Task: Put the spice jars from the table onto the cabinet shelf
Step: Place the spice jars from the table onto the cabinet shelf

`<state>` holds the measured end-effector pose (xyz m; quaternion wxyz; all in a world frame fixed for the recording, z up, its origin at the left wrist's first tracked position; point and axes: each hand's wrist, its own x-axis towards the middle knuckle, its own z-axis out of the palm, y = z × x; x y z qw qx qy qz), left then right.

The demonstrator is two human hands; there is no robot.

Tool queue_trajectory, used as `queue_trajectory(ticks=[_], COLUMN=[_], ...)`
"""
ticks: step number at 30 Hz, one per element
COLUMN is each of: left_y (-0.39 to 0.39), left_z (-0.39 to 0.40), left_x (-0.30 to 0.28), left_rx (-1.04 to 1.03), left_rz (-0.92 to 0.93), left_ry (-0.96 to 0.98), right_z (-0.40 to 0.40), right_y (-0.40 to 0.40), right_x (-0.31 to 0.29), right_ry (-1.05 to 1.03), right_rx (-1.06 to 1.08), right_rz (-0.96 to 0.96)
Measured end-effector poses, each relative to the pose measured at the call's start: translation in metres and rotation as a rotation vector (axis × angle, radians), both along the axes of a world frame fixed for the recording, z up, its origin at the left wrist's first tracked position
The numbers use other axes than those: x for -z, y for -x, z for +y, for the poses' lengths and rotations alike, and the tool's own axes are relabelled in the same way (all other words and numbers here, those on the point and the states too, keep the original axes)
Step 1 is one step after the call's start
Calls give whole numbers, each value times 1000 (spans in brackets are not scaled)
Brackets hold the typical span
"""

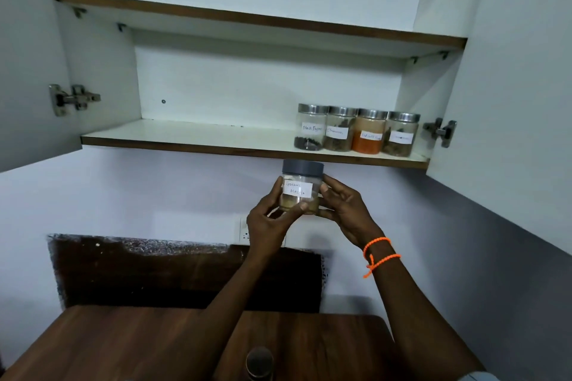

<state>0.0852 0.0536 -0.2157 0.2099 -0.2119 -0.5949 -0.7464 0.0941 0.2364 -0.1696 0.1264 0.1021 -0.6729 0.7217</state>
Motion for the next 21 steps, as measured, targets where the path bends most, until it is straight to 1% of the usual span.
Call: queue_trajectory(ticks=[3,6,12,17,21], left_y=[-6,-5,-2,0,8], left_z=[1,0,-3,-8,-12], left_x=[-5,-9,-11,-17,-37], left_rx=[-128,-189,-231,-209,-190], left_rz=[110,179,170,149,170], left_ry=[28,75,75,33,32], right_z=[-6,-9,-13,-18,-32], right_y=[-2,-4,-6,-4,4], right_x=[-7,-14,-22,-24,-34], right_ry=[-22,-31,-33,8,117], right_rx=[-7,2,6,4,114], right_rz=[21,47,66,84,141])
